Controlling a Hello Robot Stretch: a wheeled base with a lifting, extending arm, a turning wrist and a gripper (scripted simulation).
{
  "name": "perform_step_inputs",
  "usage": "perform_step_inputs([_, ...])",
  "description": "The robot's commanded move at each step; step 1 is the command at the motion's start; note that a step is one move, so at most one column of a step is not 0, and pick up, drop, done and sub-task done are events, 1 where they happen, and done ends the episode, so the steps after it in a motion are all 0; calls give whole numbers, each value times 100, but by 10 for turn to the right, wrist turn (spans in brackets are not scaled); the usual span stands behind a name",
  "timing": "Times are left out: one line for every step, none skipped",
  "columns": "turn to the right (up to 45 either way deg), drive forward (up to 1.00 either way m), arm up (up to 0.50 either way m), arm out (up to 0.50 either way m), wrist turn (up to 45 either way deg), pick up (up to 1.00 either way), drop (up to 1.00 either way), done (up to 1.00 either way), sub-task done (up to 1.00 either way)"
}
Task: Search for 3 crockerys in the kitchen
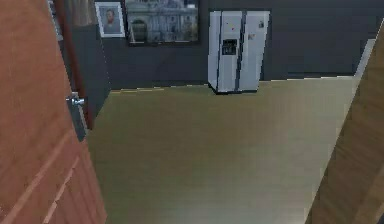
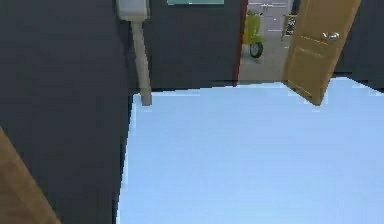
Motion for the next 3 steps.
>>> perform_step_inputs([0, 65, 0, 0, 0, 0, 0, 0, 0])
perform_step_inputs([450, 0, 0, 0, 0, 0, 0, 0, 0])
perform_step_inputs([30, 0, 0, 0, 0, 0, 0, 0, 0])
